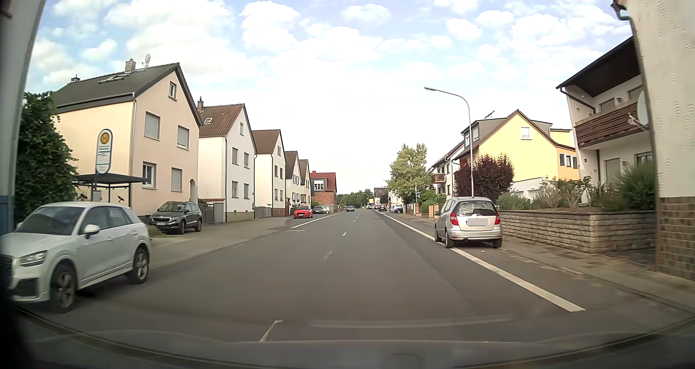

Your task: Follow the waypoints while adhering to traffic rules and regulations

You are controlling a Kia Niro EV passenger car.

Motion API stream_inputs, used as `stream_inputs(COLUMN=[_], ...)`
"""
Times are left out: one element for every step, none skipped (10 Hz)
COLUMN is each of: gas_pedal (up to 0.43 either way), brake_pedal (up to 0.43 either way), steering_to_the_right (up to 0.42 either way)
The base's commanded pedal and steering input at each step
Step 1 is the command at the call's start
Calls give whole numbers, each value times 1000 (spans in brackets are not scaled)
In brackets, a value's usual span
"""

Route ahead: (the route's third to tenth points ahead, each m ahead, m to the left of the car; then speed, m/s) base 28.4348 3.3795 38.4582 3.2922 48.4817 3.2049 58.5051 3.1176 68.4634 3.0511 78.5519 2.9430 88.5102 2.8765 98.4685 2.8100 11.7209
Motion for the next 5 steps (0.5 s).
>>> stream_inputs(gas_pedal=[39,47,47,47,47], brake_pedal=[24,30,30,30,24], steering_to_the_right=[-1,-1,-1,-1,-1])
